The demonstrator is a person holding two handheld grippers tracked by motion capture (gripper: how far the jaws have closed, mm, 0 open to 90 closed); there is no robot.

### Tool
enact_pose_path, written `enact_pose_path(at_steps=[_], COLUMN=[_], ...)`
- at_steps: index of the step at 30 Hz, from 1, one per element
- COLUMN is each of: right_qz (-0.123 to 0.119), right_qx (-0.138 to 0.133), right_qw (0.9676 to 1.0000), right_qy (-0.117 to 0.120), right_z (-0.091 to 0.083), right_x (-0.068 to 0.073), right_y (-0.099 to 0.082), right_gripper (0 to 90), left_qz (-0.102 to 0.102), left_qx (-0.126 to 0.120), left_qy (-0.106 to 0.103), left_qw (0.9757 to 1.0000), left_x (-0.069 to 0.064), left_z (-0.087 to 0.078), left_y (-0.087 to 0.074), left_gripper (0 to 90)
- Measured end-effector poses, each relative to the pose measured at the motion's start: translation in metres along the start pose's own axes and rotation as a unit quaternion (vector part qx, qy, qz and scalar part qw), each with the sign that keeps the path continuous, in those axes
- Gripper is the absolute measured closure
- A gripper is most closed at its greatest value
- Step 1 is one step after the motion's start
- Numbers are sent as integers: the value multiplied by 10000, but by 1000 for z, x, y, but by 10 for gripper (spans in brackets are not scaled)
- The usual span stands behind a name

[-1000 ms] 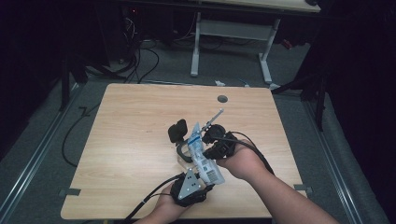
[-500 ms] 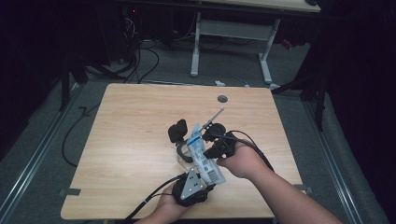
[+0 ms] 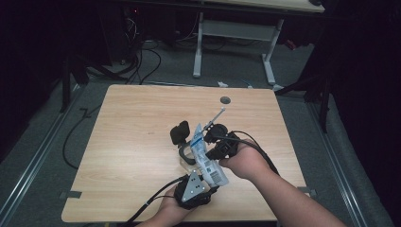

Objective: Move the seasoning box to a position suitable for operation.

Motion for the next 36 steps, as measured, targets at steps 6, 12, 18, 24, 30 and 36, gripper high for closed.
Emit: enact_pose_path(at_steps=[6, 12, 18, 24, 30, 36], right_qz=[-14, -25, -65, -84, -106, -99], right_qx=[-3, -11, 17, -12, 16, -8], right_qw=[10000, 10000, 9999, 9999, 9999, 9999], right_qy=[-38, -62, -76, -118, -112, -107], right_z=[0, 0, -1, -3, -2, -2], right_x=[1, 1, 1, 0, -1, 0], right_y=[2, 4, 2, 4, 5, 6], right_gripper=[887, 890, 892, 892, 891, 892], left_qz=[-41, -5, 36, 42, 32, 39], left_qx=[-38, -55, -74, -115, -110, -137], left_qy=[-34, -45, -69, -19, -40, -36], left_qw=[10000, 10000, 9999, 9999, 9999, 9999], left_x=[0, -1, -2, 0, -1, -1], left_z=[-1, -1, -1, -4, -5, -6], left_y=[1, 1, 2, 3, 3, 3], left_gripper=[516, 501, 491, 491, 494, 495])
Point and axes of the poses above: each handheld gripper's, and its own axes: z roughly forward along the jaws, y roughly out of its top, x roughly to its left, the point moved 8 cm from there along z, roughly forward along the jaws, and after that the axes turned 12 degrees about x, right-handed, at the moved point
